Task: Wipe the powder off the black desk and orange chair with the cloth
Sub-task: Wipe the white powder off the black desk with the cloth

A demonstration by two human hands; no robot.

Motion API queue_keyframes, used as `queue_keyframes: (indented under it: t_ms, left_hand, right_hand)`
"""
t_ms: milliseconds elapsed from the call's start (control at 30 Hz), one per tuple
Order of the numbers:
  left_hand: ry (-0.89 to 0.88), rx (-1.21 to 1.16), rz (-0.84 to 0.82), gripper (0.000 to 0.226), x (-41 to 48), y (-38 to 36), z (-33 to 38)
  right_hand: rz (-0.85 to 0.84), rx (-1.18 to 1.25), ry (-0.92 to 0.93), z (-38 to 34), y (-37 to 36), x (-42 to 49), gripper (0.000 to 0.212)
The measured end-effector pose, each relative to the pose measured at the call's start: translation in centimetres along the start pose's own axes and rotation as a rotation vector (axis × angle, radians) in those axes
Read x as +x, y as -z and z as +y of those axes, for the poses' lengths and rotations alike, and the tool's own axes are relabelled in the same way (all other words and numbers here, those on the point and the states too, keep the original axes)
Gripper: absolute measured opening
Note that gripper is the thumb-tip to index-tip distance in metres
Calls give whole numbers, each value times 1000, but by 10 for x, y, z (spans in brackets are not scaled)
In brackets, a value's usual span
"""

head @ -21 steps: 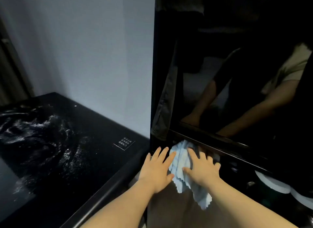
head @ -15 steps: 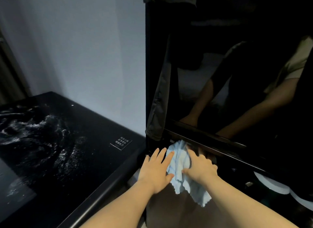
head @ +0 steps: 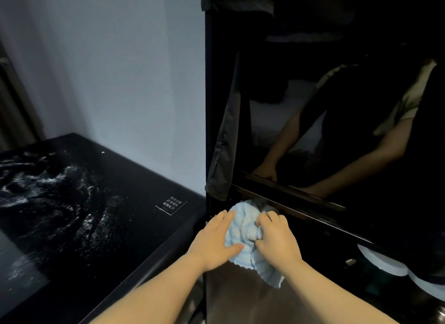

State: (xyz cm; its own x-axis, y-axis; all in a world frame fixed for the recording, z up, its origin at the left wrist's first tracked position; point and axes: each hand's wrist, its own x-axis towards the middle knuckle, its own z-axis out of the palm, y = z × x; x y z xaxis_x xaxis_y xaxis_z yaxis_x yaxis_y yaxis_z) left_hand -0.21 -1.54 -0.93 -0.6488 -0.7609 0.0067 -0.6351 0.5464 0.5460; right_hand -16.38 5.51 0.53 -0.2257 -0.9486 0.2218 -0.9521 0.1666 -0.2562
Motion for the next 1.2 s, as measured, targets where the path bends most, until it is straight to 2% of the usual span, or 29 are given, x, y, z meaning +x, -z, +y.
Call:
queue_keyframes:
  t_ms: [67,133,200,233,333,367,400,500,600,667,767,900,1033,1100,1200]
  left_hand:
    - [-30,-250,62,78,-8,6,0]
    - [-41,-484,94,63,-17,13,0]
    - [-20,-693,99,54,-27,23,-1]
    - [15,-803,107,59,-29,27,-4]
    - [208,-1135,191,112,-29,42,-20]
    - [263,-1200,207,111,-32,47,-26]
    - [319,-1238,229,98,-36,52,-35]
    - [457,-1316,303,55,-50,66,-63]
    - [520,-1297,444,30,-63,86,-90]
    - [577,-1260,566,28,-72,102,-107]
    - [597,-1209,653,28,-87,127,-128]
    - [548,-1153,687,23,-97,156,-148]
    - [497,-1219,630,20,-102,183,-172]
    - [458,-1293,552,27,-106,192,-187]
    - [406,-1344,451,25,-112,200,-215]
  right_hand:
    - [22,111,68,-7,3,-4,21]
    - [45,213,123,-18,6,-8,11]
    - [44,289,173,-32,9,-7,17]
    - [39,315,195,-40,10,-6,19]
    - [11,354,276,-65,11,2,18]
    - [3,368,299,-73,9,5,17]
    - [-2,381,318,-82,7,8,17]
    - [-47,414,362,-110,-2,16,20]
    - [-166,483,391,-136,-12,25,25]
    - [-204,512,376,-153,-19,33,27]
    - [-124,608,285,-186,-28,45,31]
    - [-267,726,275,-243,-40,54,77]
    - [-336,973,267,-306,-64,58,102]
    - [-276,1038,203,-325,-77,61,100]
    - [-214,998,138,-338,-90,67,82]
